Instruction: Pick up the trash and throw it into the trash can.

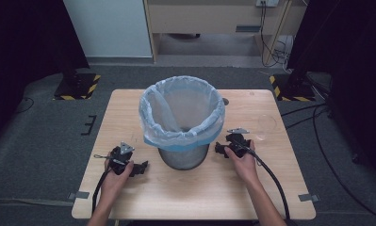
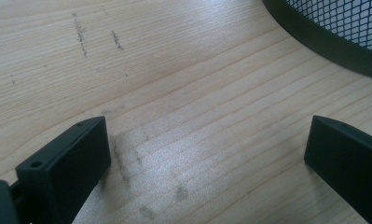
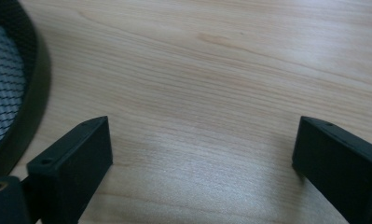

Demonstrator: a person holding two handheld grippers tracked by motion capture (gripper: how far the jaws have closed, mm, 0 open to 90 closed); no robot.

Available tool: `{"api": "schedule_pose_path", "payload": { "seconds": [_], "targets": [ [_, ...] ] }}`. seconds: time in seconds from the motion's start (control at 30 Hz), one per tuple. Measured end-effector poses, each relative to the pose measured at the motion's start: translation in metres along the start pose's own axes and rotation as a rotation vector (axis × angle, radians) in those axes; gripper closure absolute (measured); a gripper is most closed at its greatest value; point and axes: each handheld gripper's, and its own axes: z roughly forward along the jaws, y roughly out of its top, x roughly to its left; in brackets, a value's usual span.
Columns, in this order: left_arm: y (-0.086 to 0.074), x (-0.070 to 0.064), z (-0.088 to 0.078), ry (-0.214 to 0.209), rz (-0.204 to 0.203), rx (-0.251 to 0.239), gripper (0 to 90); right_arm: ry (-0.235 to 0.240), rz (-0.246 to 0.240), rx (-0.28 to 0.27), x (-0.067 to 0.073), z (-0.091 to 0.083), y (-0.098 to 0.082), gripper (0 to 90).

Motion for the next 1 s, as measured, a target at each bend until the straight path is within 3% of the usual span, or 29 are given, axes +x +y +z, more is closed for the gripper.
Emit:
{"api": "schedule_pose_path", "payload": {
  "seconds": [0.13, 0.23, 0.33, 0.47, 0.5, 0.57, 0.6, 0.73, 0.83, 1.0],
  "targets": [
    [0.0, 0.0, 0.0, -0.004, 0.004, 0.0, 0.0, 0.051, -0.042, -0.006, -0.003, -0.002, -0.001, 8.7],
    [-0.001, 0.0, -0.001, -0.005, 0.006, 0.0, 0.0, 0.043, -0.05, -0.006, -0.004, -0.006, -0.001, 9.4],
    [-0.001, 0.001, -0.001, -0.006, 0.007, 0.0, 0.0, 0.058, -0.067, -0.042, -0.005, -0.014, 0.0, 8.4],
    [-0.001, 0.001, 0.0, -0.008, 0.008, -0.001, 0.0, 0.049, -0.069, -0.062, -0.007, -0.022, 0.003, 8.1],
    [-0.001, 0.001, 0.0, -0.009, 0.009, -0.001, 0.0, 0.029, -0.092, -0.084, -0.009, -0.03, 0.007, 7.9],
    [-0.001, 0.001, 0.0, -0.009, 0.009, -0.001, 0.0, 0.022, -0.093, -0.096, -0.01, -0.035, 0.008, 7.8],
    [-0.001, 0.001, 0.0, -0.009, 0.01, -0.001, 0.0, 0.01, -0.099, -0.138, -0.014, -0.049, 0.013, 7.5],
    [-0.001, 0.001, -0.001, -0.01, 0.01, -0.001, 0.0, 0.0, -0.076, -0.185, -0.021, -0.069, 0.019, 7.4],
    [-0.001, 0.001, -0.001, -0.01, 0.01, -0.001, 0.0, -0.039, -0.057, -0.254, -0.037, -0.092, 0.031, 7.1],
    [-0.001, 0.001, -0.001, -0.01, 0.011, -0.001, 0.0, -0.049, -0.009, -0.304, -0.054, -0.11, 0.038, 6.5]
  ]
}}
